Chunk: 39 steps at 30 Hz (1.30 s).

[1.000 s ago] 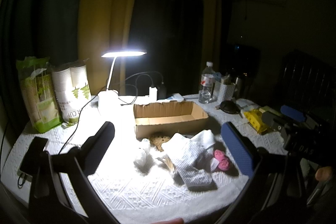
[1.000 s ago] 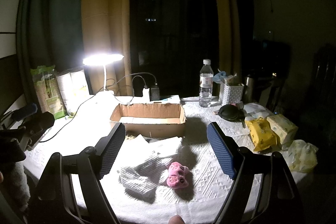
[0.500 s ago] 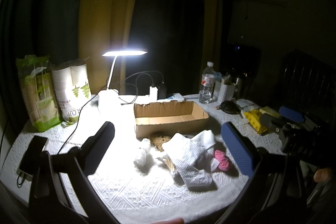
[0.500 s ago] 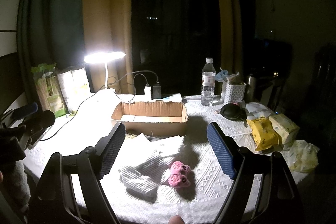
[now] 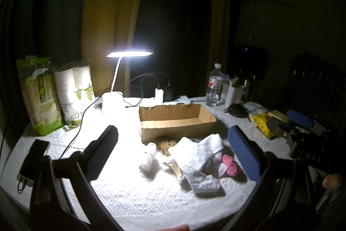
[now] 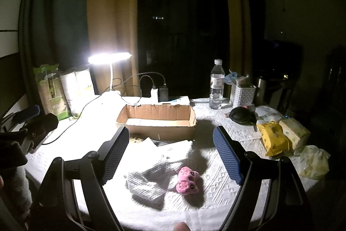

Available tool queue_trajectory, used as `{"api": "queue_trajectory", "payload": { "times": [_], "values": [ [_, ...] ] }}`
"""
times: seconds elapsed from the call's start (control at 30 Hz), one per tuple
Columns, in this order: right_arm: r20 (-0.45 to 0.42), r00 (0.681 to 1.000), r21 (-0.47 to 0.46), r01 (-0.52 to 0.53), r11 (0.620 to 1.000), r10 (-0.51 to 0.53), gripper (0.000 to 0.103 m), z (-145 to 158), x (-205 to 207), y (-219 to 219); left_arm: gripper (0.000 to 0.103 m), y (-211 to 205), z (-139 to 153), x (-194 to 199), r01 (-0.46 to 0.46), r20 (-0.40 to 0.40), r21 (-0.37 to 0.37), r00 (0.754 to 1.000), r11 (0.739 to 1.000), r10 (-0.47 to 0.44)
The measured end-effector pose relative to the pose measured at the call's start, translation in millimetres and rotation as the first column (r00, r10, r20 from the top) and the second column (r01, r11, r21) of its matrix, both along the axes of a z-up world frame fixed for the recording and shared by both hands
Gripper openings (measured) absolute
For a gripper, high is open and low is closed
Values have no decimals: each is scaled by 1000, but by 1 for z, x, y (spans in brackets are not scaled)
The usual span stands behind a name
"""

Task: Organize soft objects

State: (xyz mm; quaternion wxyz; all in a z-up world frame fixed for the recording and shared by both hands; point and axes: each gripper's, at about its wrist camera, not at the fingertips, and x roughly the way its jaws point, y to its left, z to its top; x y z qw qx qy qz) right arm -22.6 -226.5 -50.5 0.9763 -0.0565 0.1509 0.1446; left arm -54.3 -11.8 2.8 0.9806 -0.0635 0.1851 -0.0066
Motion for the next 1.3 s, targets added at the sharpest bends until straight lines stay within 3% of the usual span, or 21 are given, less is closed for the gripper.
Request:
{"api": "queue_trajectory", "payload": {
  "times": [0.27, 0.53, 1.13, 1.3],
  "values": [
    [-30, 999, -10, -11, 1000, 10, 83, -12, 8, 4, 102, 6, -15, 10, -17, -53, 11, 998, 1000, 17],
    [-134, 991, -55, -36, 998, 28, 83, -48, 31, 18, 102, 22, -48, 27, -36, -146, -16, 989, 999, 33],
    [-360, 930, -144, -135, 980, 75, 82, -132, 97, 82, 102, 59, -111, 65, -49, -289, -69, 957, 996, 27],
    [-397, 915, -159, -146, 976, 73, 75, -145, 112, 93, 102, 64, -121, 76, -45, -317, -67, 948, 997, 21]
  ]
}}
